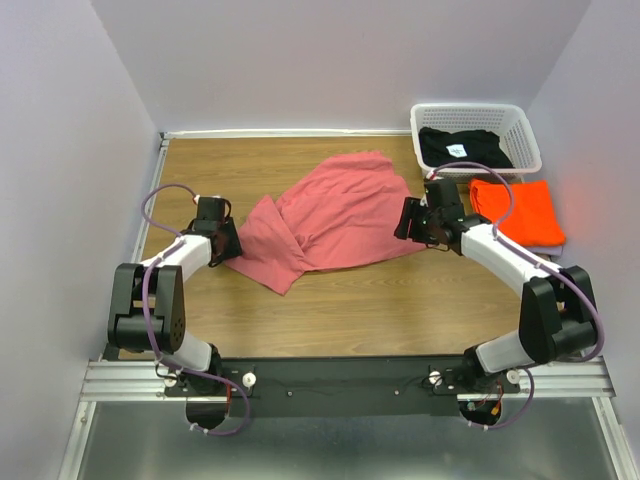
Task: Fold and stack the t-shirts
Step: Flatten the tshirt out
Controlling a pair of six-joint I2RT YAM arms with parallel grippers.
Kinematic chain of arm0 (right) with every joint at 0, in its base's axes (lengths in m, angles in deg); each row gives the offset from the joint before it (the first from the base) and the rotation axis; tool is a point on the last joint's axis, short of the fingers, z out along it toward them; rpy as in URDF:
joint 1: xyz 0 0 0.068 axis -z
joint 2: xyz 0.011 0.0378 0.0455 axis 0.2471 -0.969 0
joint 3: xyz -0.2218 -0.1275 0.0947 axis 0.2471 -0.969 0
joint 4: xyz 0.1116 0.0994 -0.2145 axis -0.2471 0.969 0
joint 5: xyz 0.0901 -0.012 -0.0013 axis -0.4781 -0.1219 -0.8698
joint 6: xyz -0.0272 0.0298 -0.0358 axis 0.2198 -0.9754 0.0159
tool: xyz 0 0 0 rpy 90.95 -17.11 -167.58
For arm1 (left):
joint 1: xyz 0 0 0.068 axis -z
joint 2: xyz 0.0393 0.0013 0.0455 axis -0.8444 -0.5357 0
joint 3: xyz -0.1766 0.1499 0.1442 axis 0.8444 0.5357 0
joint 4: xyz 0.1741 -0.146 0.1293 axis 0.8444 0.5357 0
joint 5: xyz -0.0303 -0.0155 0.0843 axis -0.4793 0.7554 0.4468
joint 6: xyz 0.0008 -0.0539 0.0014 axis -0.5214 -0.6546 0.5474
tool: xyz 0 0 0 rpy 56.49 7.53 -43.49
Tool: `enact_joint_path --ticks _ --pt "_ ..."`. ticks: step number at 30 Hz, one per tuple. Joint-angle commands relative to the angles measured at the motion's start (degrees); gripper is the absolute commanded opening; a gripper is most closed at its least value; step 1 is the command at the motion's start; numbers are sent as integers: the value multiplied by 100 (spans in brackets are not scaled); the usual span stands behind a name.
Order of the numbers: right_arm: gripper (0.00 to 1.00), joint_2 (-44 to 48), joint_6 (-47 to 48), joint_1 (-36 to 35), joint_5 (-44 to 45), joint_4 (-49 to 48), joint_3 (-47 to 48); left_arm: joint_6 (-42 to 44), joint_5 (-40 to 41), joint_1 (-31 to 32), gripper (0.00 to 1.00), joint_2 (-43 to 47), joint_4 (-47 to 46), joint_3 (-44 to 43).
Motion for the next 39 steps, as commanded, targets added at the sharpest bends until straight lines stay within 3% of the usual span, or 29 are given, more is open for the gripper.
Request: enact_joint_path --ticks 1,8,11,14,19,24,34,39 --pt "67 277 -1 22 609 133 9 -159 -192 169 57 -166 289 42" --pt "67 391 -1 22 662 151 9 -353 -227 328 53 -341 466 41" --pt "67 435 -9 22 732 142 -61 -431 -218 337 47 -350 474 121" --pt "68 444 -18 22 820 159 -140 -502 -183 337 38 -254 518 165" --pt "70 392 -53 40 1013 212 -193 -599 -60 337 13 10 641 147" --pt "71 242 -167 172 1250 335 -193 -721 98 337 0 352 808 103" --pt "73 -302 -545 1093 856 423 -307 -827 169 337 0 1336 1124 -108" --pt "73 -688 -519 1139 785 423 -184 -862 125 337 0 1714 1247 -116"
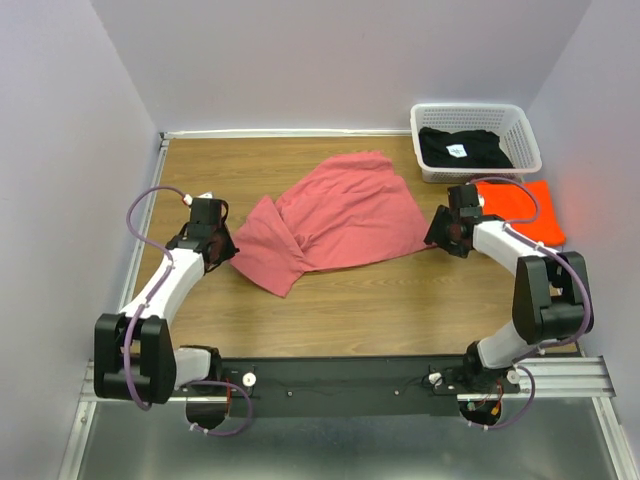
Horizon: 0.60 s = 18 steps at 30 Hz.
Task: Fold and stack the t-shirts
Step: Flatten the tshirt out
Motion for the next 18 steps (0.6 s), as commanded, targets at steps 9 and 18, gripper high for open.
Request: enact_joint_path --ticks 9,18 --pt "70 -869 30 -7 -403 49 214 -100 37 39 0 604 315 -92" --pt "59 -1204 109 -7 -746 58 267 -73 11 31 0 710 306 -110"
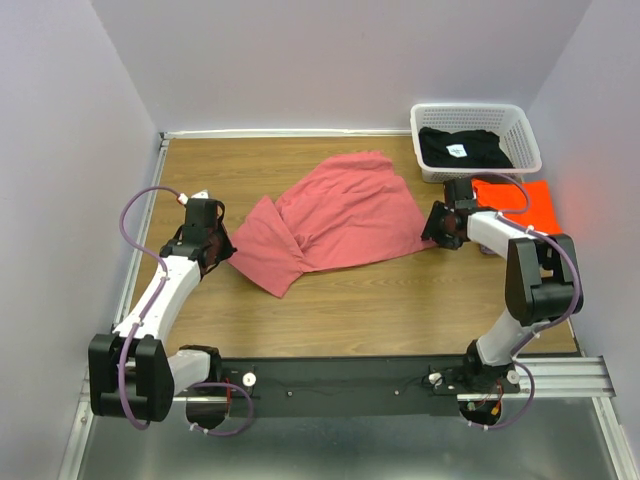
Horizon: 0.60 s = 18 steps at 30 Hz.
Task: Fold and stack the t-shirts
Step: Flatten the tshirt out
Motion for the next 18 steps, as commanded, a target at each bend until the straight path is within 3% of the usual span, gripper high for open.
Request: enact_joint_path --ticks 1,12,18 --pt "58 -415 39 -9 -324 254 -177 -30 22 39 0 131 85 -110" --pt "53 -740 197 -18 -324 518 -203 -3 22 31 0 113 6 -162" --pt "38 -846 250 -18 -517 571 -212 5 30 31 0 61 -99 -197"
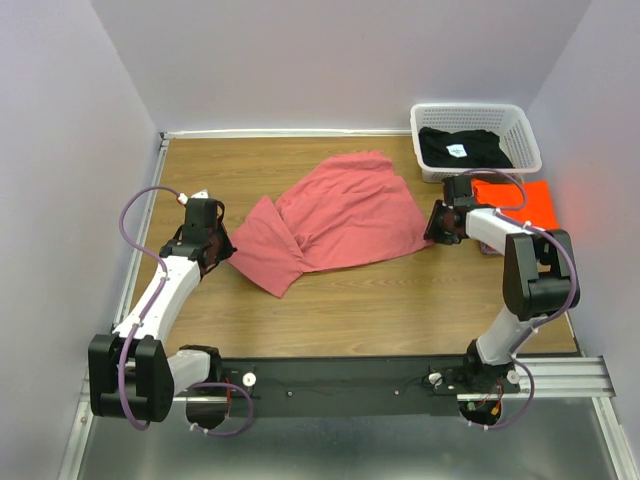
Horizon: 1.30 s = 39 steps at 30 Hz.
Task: Fold and stack the t-shirts
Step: Flatten the tshirt out
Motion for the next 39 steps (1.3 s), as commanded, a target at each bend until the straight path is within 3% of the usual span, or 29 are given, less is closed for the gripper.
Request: enact_joint_path --ticks 1,9,13,22,26,33,39 --pt "33 -603 27 -22 -450 647 -356 12 37 22 0 26 -101 -204" --pt "0 -550 10 -31 -984 665 56 -14 81 -110 0 -264 -321 -634" --pt "0 -480 -139 -22 -1188 683 697 -15 46 -268 0 -860 -462 -1266" --pt "0 -58 -395 -22 -1048 867 3901 -164 177 -953 0 -1679 20 -4385" --pt "0 328 -167 -22 -1109 973 4897 -287 283 -1366 0 -1461 215 -5625" --pt "0 1979 667 -22 -1188 964 4743 3 1099 -1508 0 59 -278 -6495" --pt "0 3174 1116 -31 -1837 990 4321 704 1863 -1473 0 210 337 -7874"
